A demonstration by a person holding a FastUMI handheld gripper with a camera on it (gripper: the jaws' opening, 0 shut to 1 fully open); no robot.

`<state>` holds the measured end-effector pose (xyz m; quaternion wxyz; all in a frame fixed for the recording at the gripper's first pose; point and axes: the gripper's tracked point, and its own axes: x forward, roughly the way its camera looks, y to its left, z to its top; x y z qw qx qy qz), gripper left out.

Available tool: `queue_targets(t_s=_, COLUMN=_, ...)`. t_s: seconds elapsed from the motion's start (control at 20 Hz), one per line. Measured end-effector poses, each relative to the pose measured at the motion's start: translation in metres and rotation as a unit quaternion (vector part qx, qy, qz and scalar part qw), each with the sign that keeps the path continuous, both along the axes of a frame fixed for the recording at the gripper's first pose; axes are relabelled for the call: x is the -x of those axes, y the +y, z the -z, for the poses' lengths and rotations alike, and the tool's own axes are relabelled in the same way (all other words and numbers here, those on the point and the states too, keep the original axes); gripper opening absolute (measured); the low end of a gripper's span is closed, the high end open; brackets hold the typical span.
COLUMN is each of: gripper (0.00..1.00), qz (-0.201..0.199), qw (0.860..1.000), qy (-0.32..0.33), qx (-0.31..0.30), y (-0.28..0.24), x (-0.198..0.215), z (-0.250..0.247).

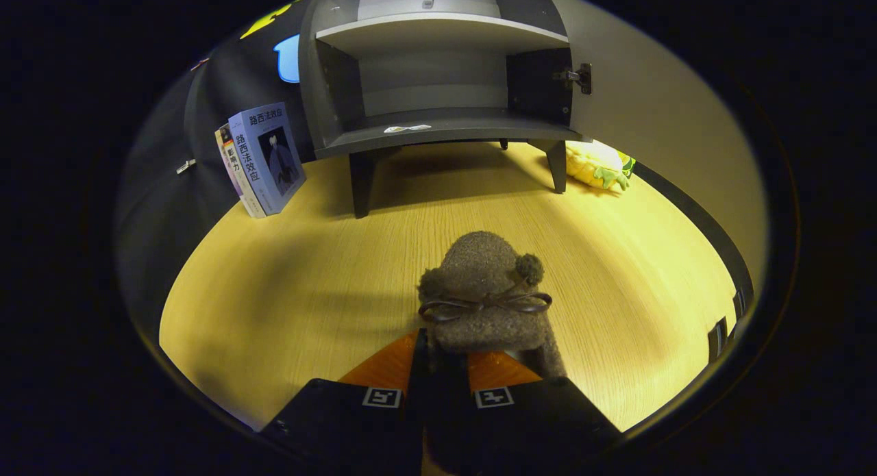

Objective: Open the shoe cabinet door, grab the shoes and put them into the shoe cabinet, then close the shoe cabinet door.

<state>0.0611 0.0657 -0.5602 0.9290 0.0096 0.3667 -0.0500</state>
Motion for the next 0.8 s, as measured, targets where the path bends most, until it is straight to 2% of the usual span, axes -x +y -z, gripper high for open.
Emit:
queue_targets(t_s=0.35, gripper=0.24, qz=-0.007, qw=1.0, qy=0.012, qx=0.016, y=-0.002, x=-0.012, z=0.013)
queue_targets(t_s=0.4, gripper=0.24, qz=-0.01, qw=1.0, qy=0.004, qx=0.012, y=0.002, x=-0.003, z=-0.003)
queue_targets(t_s=0.45, gripper=0.05, qz=-0.011, qw=1.0, qy=0.01, qx=0.021, y=-0.004, x=-0.015, z=0.008)
queue_targets(t_s=0.65, gripper=0.05, qz=-0.01, qw=1.0, qy=0.014, qx=0.017, y=-0.002, x=-0.014, z=0.002)
queue_targets(t_s=0.8, gripper=0.05, qz=-0.011, qw=1.0, qy=0.002, qx=0.017, y=-0.007, x=-0.017, z=-0.022)
